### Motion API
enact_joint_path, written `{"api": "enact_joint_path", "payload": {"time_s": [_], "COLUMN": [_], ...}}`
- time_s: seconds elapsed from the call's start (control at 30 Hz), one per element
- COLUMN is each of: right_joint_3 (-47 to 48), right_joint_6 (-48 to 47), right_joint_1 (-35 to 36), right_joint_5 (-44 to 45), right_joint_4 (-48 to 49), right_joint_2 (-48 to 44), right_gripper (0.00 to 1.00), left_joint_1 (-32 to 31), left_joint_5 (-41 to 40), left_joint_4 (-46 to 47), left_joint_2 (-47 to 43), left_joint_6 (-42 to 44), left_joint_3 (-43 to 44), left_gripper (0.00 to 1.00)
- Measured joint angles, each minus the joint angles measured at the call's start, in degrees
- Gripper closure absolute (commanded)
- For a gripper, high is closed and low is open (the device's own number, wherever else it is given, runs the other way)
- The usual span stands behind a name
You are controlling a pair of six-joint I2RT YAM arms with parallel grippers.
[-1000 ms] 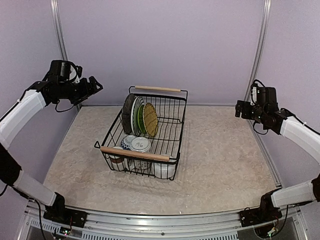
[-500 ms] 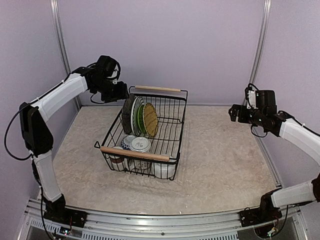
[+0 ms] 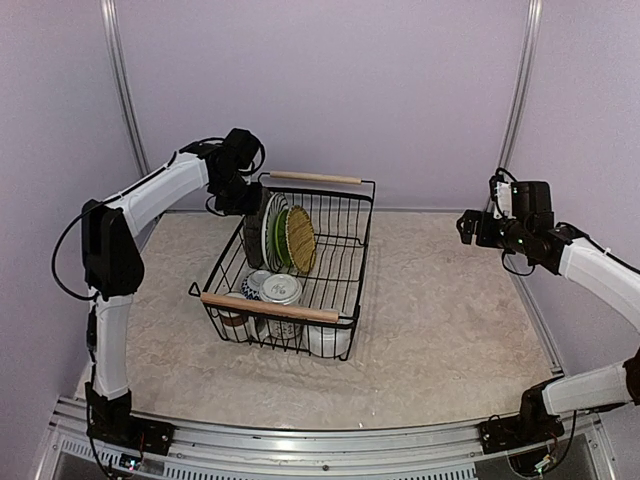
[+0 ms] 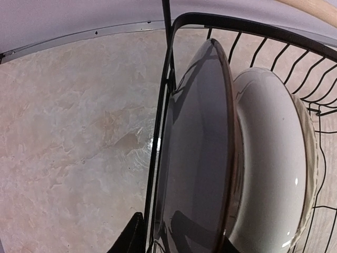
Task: Unload the mixed dishes from the dish rack
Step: Grab the plate from the dish rack.
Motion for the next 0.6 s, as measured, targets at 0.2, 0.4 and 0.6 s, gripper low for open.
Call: {"api": "enact_joint_path", "payload": {"time_s": [0.2,0.4,0.6], "right_joint_3": [0.0,0.0,0.0], "right_joint_6": [0.0,0.2,0.6], "right_joint_1": [0.0,0.1,0.4], "right_joint_5": [0.0,0.0,0.0], "right_joint_4": [0.0,0.0,0.0], "right_joint_2": [0.0,0.0,0.4], "right_gripper": [0.0,0.0,0.0], "left_joint_1": [-1.4,-2.3,-2.9], "left_joint_5": [-4.2,-9.1,-10.5], "left_joint_4": [-1.9,-3.8,-4.6], "left_joint_2": [3.3,4.5,5.0], "left_joint_6": [2.6,5.6,5.8], "left_joint_3": [3.9,5.8,6.8], "left_gripper": [0.84,0.95,1.0]}}
